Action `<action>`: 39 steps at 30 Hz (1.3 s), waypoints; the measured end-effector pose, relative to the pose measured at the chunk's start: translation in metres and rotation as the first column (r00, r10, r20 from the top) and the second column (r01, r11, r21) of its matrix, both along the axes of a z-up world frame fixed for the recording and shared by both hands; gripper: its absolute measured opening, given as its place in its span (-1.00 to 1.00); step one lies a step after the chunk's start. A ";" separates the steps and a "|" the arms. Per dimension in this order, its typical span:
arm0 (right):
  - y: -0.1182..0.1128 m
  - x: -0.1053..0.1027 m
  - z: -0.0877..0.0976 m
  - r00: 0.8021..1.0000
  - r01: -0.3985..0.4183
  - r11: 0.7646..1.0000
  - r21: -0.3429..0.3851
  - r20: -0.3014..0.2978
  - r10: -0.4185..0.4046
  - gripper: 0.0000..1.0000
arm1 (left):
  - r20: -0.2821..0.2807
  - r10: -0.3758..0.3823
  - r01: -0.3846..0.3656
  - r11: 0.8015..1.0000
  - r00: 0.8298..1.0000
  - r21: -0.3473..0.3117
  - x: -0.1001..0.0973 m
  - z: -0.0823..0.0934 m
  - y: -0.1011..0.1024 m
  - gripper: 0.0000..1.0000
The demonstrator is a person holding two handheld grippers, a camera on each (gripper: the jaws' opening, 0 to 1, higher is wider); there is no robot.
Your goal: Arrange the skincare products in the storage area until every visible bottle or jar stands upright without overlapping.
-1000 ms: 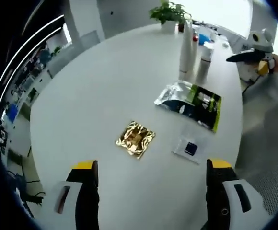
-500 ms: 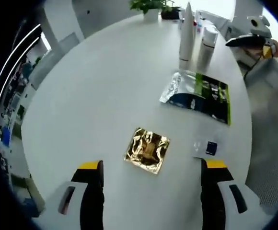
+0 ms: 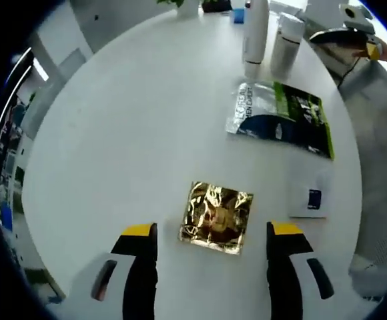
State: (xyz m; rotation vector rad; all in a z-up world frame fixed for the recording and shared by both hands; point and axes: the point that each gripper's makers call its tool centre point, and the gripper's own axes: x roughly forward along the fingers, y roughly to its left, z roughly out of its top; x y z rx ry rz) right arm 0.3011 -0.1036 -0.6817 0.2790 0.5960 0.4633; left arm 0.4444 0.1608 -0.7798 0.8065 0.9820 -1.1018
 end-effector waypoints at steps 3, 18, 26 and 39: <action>0.000 0.000 -0.001 1.000 0.001 1.000 -0.002 -0.002 -0.001 0.86 | -0.014 -0.016 0.016 1.000 1.000 0.015 -0.001 -0.002 0.001 0.15; 0.000 0.001 -0.001 1.000 0.000 1.000 -0.006 -0.004 0.000 0.86 | -0.056 -0.017 0.017 1.000 0.998 0.007 -0.001 -0.002 -0.002 -0.26; -0.001 0.001 -0.001 1.000 0.000 1.000 -0.007 -0.003 0.000 0.86 | -0.053 -0.013 0.014 1.000 0.998 0.015 -0.003 -0.002 -0.001 -0.26; 0.001 0.000 -0.001 1.000 -0.014 1.000 -0.007 -0.001 0.014 0.86 | -0.046 -0.035 0.036 0.999 0.998 0.004 -0.011 0.006 -0.007 -0.26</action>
